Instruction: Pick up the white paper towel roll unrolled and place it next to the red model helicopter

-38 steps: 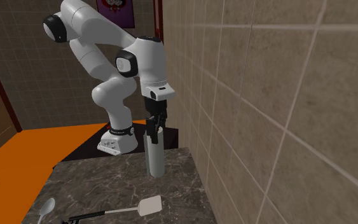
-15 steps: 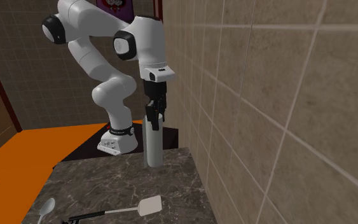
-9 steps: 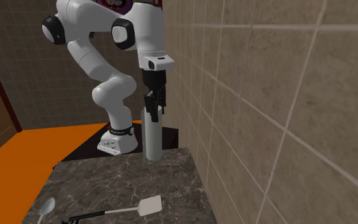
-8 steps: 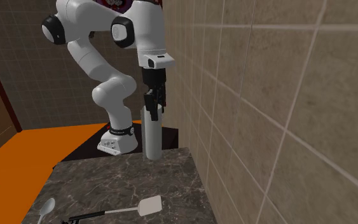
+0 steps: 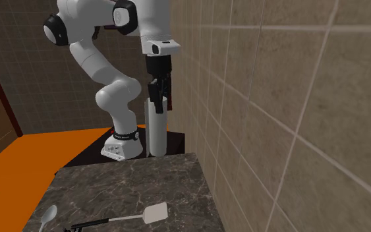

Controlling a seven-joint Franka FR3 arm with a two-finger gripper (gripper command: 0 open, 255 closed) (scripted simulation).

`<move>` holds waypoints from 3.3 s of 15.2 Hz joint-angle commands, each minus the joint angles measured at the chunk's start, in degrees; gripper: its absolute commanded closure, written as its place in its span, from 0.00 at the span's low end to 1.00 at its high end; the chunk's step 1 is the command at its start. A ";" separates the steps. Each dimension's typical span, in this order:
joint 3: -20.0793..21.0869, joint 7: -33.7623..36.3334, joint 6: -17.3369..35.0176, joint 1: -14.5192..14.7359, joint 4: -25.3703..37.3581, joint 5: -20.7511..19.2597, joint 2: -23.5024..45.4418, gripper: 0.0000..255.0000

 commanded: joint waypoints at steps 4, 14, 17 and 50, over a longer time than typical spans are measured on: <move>0.85 -0.25 -3.83 0.36 4.16 0.79 0.37 1.00; 2.05 -0.91 -10.83 1.06 12.93 2.11 2.14 1.00; 2.33 -1.14 -12.90 1.26 15.75 2.47 2.90 1.00; -27.94 -37.38 -15.68 -2.52 61.84 22.77 50.05 1.00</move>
